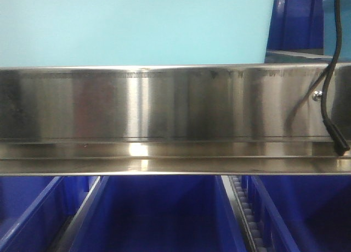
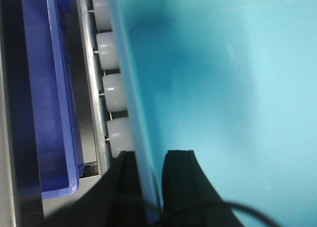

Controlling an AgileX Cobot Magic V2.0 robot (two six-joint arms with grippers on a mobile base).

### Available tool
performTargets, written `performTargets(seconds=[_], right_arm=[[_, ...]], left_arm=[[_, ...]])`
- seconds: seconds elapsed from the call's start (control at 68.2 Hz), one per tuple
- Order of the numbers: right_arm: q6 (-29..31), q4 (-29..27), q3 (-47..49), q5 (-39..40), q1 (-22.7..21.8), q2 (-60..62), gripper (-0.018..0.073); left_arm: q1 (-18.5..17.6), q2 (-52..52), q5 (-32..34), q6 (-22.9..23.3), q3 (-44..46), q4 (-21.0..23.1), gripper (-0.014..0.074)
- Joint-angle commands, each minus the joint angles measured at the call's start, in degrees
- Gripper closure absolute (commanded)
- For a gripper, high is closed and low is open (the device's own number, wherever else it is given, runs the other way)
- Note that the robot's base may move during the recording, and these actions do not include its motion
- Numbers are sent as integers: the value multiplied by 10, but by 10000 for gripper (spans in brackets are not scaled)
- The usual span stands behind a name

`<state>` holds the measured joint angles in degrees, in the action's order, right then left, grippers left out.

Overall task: Move two blue bins to right shelf middle
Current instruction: 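Close both grippers on the teal bin walls and lift it off the shelf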

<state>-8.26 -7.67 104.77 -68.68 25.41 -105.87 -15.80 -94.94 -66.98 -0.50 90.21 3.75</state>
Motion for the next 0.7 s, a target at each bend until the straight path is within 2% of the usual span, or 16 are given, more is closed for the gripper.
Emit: performTargets(seconds=[0.0,0.323,0.484,0.689], right_arm=[[11,5,3,-13,-1,2,712],[10,19,14,-12,-1,61,712],[10,33,51,-7,-1,98,712],[8,42,121,-9,-1,124,712]], left_arm=[[-1,3,-3,-3,6,8,707],[-1,38,-30,-3,77,39,707],[-1,68,-30,-3,117,66,707],[-1,99,-30,-3,144,70,707]])
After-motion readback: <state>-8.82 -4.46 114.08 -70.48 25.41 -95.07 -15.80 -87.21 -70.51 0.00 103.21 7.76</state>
